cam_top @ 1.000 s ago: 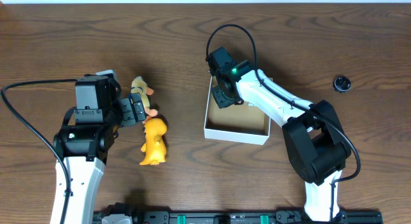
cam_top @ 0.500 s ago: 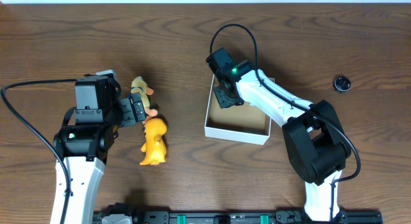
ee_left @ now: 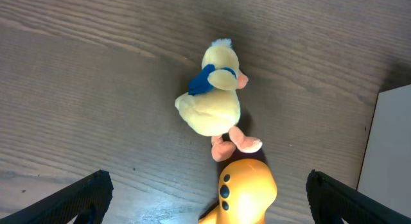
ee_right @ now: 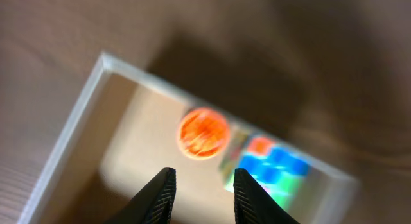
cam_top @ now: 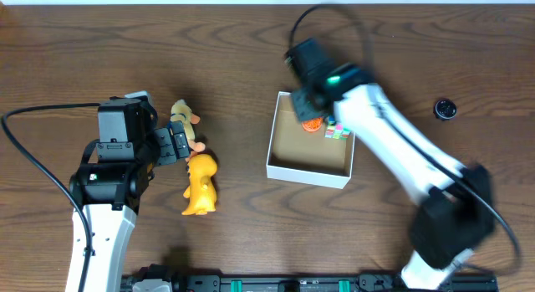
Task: Pack container
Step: 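Open right gripper to release the orange object and lift, then move right gripper to the black round object and grasp it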
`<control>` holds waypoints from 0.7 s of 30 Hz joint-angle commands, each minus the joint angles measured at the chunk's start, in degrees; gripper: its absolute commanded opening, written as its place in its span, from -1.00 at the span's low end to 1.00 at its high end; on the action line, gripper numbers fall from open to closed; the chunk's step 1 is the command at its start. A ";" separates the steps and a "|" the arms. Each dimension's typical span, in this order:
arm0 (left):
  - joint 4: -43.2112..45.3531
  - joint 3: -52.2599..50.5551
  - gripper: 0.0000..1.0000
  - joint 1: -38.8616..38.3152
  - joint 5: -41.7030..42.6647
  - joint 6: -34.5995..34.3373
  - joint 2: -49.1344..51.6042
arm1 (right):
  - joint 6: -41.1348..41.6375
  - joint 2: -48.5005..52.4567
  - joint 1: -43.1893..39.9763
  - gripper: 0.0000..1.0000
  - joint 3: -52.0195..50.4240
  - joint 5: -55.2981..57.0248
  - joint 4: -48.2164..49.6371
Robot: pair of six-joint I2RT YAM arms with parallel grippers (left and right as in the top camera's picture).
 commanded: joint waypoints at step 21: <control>-0.20 1.05 0.96 0.20 -0.07 -0.09 -0.22 | 3.17 10.80 -19.43 -0.47 -2.27 -11.58 -7.82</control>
